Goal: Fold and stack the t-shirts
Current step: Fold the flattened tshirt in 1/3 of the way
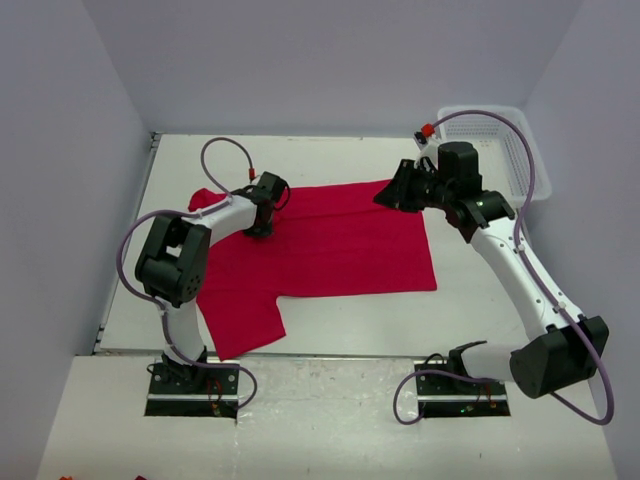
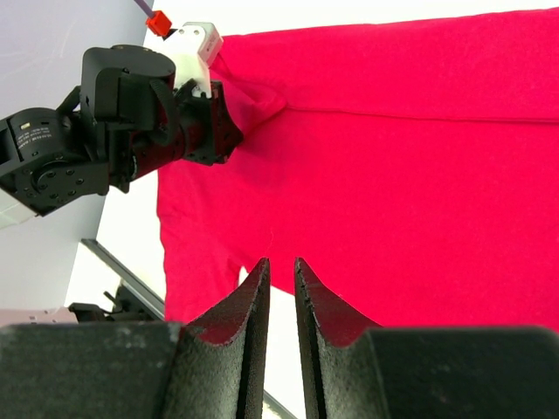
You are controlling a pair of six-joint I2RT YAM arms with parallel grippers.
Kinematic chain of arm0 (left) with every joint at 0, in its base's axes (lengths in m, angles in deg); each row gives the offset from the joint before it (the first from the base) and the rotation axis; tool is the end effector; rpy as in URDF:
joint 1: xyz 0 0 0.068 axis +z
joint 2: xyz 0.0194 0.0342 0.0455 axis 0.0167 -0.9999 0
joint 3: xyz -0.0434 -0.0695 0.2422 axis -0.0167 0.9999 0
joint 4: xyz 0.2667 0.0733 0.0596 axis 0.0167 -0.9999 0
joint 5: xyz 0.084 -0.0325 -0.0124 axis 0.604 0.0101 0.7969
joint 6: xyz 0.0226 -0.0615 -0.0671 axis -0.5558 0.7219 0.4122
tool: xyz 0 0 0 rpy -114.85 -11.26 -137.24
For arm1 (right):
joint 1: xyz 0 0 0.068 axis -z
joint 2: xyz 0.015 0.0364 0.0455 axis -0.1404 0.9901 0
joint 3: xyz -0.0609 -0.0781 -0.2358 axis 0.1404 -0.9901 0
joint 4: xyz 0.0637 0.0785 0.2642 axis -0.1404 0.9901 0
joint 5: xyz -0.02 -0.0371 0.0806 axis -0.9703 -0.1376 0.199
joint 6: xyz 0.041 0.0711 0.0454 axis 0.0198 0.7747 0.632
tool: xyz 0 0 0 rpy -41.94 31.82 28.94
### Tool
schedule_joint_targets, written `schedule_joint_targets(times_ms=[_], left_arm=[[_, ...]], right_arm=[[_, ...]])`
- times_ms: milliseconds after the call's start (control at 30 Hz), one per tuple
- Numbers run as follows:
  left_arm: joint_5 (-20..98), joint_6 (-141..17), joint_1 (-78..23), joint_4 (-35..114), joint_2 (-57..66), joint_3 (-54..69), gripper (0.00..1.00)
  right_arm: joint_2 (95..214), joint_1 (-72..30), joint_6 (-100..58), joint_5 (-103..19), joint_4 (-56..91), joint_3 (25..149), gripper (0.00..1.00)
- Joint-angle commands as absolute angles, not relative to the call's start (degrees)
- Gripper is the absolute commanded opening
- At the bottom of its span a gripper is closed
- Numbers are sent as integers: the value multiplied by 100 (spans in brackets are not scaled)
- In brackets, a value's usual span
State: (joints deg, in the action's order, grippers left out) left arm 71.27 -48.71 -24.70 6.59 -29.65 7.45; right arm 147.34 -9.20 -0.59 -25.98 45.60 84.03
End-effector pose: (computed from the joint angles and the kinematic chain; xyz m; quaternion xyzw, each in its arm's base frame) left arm 0.3876 -0.1324 0.0922 -0.0485 0.9588 0.1107 0.2572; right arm 0.3266 0.1374 0.3264 -0.0274 0.8547 0.3507 0.3817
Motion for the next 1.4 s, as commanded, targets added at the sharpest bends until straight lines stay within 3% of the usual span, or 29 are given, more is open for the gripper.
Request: schedule_joint_targets(times_ms=[0,467,667,1000,1367], left_arm=[[7256,-4850,-2434,763,-2923,732,19],[7132,-4842,-2425,781,-3029,803,28],[7045,-4824,-2416,851,-3169,838,28],[7088,-4815,-2407,825,-3020,820,1],[7220,-4727,-2565,377,-2572,645,0]], right_arm=[[14621,-907,-48,-2409,4405,8397,18],[14603,-907,-30,-2391,4379,8362,18],[14595,-907,-30,-2365,4361,8335,18],[14621,-898,-13,-2312,4326,8318,18],[14682,-907,5,-2286,4344,8423,18]])
